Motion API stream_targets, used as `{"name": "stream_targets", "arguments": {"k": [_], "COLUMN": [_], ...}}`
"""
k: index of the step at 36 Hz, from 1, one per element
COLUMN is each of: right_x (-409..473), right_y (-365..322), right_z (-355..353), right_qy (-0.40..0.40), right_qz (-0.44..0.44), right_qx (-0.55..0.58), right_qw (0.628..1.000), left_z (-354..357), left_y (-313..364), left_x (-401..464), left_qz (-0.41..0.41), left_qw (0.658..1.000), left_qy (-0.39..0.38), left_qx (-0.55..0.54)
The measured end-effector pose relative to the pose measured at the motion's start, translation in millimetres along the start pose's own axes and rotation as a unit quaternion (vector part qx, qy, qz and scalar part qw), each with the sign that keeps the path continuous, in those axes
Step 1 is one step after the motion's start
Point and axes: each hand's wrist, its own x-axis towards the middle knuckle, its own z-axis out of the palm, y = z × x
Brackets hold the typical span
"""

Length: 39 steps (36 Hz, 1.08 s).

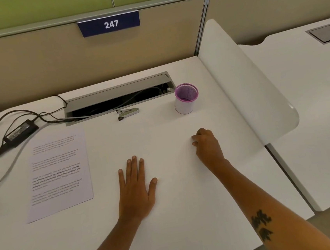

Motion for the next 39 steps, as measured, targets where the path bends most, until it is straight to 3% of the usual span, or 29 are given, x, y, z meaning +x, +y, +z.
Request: {"name": "stream_targets", "arguments": {"k": [7,33,37,39], "right_x": [6.4,-7.0,1.5,7.1], "right_y": [-0.1,-14.6,-8.1,-7.3], "right_z": [9.5,14.1,6.5,-5.7], "right_qy": [-0.024,0.036,0.042,0.045], "right_qz": [0.061,-0.042,0.063,0.158], "right_qx": [-0.010,-0.042,0.089,0.186], "right_qw": [0.998,0.998,0.993,0.969], "left_z": [-0.3,-0.5,-0.6,-1.0], "left_y": [0.2,0.0,0.2,0.2], "left_x": [0.1,1.0,0.8,0.8], "left_qz": [-0.002,-0.004,-0.005,-0.005], "left_qw": [1.000,1.000,1.000,1.000], "left_qy": [-0.002,-0.006,-0.007,-0.006], "left_qx": [0.002,0.000,0.002,-0.001]}}
